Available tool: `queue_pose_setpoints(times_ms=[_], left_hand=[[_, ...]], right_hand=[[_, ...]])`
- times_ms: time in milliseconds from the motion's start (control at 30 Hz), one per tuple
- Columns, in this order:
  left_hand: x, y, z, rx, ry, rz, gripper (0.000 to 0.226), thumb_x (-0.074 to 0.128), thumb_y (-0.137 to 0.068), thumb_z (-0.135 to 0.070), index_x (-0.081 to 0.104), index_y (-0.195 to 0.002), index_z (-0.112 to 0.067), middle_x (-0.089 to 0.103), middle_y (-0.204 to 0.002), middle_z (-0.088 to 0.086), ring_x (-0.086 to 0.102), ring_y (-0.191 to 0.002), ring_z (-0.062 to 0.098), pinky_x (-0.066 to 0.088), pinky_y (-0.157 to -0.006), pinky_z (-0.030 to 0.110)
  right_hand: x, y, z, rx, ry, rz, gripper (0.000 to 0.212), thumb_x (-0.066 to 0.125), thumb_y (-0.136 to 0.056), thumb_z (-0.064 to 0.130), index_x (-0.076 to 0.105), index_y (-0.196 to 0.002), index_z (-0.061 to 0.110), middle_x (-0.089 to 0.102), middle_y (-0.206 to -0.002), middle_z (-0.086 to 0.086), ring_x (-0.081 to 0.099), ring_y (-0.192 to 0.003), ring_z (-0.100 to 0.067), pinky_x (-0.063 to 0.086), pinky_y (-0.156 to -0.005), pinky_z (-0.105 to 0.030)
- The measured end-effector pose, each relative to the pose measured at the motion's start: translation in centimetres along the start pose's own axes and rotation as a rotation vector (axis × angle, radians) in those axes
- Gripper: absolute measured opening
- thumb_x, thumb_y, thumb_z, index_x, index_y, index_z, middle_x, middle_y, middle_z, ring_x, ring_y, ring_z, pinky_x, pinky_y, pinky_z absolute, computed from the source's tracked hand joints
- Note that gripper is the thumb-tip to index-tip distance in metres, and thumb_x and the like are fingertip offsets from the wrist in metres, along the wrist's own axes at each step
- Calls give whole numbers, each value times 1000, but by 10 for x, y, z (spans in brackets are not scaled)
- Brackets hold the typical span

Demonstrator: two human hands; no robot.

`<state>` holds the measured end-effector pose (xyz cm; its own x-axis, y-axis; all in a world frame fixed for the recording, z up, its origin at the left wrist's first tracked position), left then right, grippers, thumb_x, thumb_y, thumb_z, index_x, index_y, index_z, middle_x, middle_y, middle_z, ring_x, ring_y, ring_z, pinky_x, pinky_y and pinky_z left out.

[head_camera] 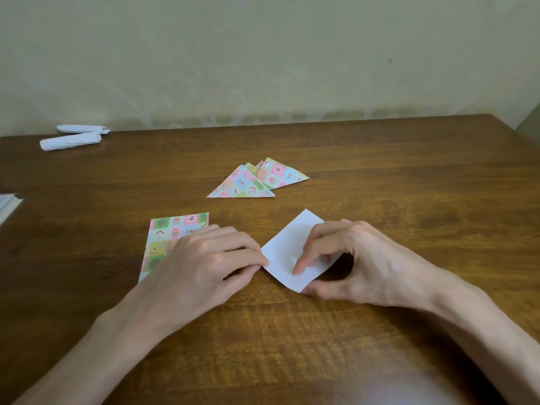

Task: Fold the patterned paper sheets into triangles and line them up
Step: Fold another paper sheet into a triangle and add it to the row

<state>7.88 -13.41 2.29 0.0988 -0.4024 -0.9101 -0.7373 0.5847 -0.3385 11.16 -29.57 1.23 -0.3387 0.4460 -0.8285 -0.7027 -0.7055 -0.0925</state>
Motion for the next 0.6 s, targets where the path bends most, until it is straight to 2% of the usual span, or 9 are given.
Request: queue_pose_setpoints(times_ms=[100,167,367,467,600], left_hand=[[-2,-1,2,-15,-8,-24,17,63,-100,-28,79,-106,-26,71,-104,-16,67,-94,4,57,-76,35],[-2,-1,3,-20,-19,-36,19,61,-100,-29,79,-105,-26,71,-103,-16,67,-92,5,56,-75,36],[0,0,10,-69,-8,-34,26,65,-95,-48,80,-105,-28,69,-102,-17,65,-92,4,54,-77,36],[-2,-1,11,-90,26,-40,23,63,-97,-45,80,-97,-30,68,-97,-20,64,-90,3,52,-78,37],[1,-1,15,-182,151,-49,21,63,-94,-45,79,-90,-31,69,-89,-21,66,-85,6,53,-78,37]], right_hand=[[-5,-3,-9,21,13,-99,5,80,-88,37,78,-92,34,68,-94,19,65,-91,-7,50,-89,-38],[-4,-5,-15,48,-12,-107,8,79,-89,39,79,-90,32,69,-94,17,67,-89,-10,53,-82,-38],[5,-8,-10,39,-141,-83,21,68,-96,47,77,-93,29,69,-88,11,64,-80,-16,50,-71,-27],[6,-10,-12,94,-200,-107,23,65,-99,44,74,-89,26,62,-73,15,54,-66,-9,39,-62,-14],[7,-12,-16,145,-268,-123,26,64,-101,41,70,-84,22,54,-65,11,45,-60,-5,35,-60,-14]])
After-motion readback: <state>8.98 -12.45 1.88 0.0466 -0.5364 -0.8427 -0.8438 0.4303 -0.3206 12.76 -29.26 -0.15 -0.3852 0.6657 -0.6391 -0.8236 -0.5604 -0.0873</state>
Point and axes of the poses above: each hand's wrist, its own y-axis away from the middle knuckle, its own x-axis out of the palm, z = x × y, the point moved 9 cm from there along -y, towards the middle knuckle
